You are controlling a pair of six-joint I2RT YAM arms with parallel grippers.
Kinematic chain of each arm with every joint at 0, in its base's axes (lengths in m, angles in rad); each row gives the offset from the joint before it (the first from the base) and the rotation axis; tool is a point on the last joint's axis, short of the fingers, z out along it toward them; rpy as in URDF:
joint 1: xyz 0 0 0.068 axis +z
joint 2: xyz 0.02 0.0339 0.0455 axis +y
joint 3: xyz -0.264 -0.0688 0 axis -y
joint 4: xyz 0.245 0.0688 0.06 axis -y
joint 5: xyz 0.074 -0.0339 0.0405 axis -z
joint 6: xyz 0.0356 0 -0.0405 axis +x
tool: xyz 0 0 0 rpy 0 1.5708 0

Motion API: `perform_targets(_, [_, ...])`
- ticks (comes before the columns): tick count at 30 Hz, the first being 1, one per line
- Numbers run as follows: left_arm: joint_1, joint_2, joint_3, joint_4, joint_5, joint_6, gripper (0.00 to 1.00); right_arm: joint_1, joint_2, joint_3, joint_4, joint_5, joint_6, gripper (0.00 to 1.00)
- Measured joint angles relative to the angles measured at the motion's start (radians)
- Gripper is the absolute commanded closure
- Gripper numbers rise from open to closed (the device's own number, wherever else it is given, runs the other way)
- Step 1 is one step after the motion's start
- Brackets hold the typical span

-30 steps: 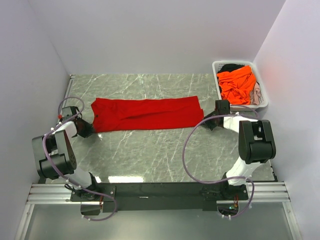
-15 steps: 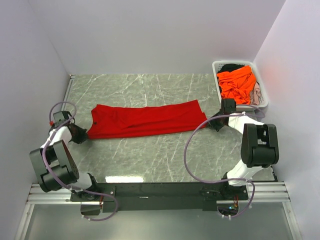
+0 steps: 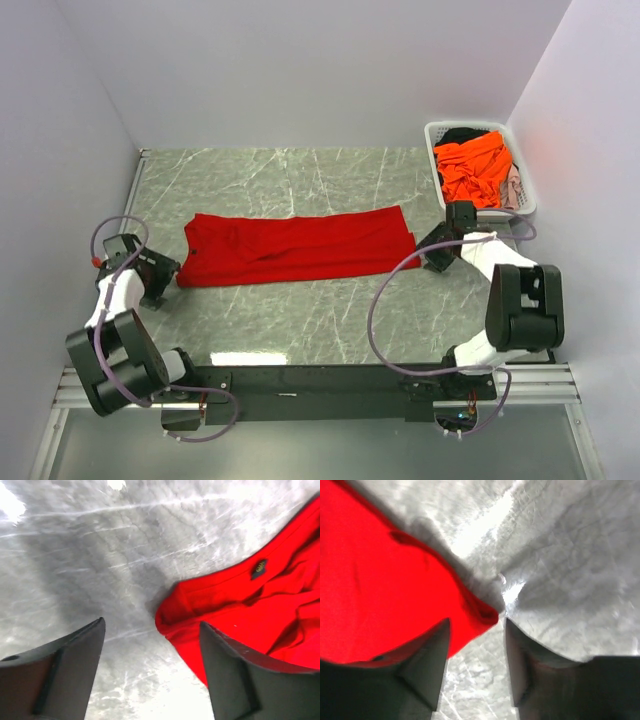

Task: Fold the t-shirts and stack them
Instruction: Fold the tshirt

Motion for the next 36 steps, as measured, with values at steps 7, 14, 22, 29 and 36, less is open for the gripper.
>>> perform_targets(7, [-0.066, -0.127, 0.111, -0.072, -0.041, -0.004, 0.01, 0.080, -0.140, 0.011, -0.061, 0.113, -0.063, 0.30])
perform_targets(14, [-0.383, -0.112, 0.206, -0.009, -0.013, -0.095, 0.04, 0.244, -0.214, 0.024, -0.077, 0.156, -0.127, 0.30])
perform_targets(22, [-0.554, 0.176, 0.239, 0.092, 0.033, -0.188, 0.02, 0.286, -0.279, 0.019, -0.040, 0.099, -0.171, 0.31])
perform_targets(29, [-0.603, 0.341, 0.304, 0.142, 0.036, -0.220, 0.06, 0.293, -0.296, -0.001, -0.027, 0.085, -0.192, 0.31])
perform_targets(36, [-0.635, 0.396, 0.338, 0.148, 0.036, -0.242, 0.11, 0.293, -0.300, -0.016, -0.026, 0.089, -0.199, 0.31])
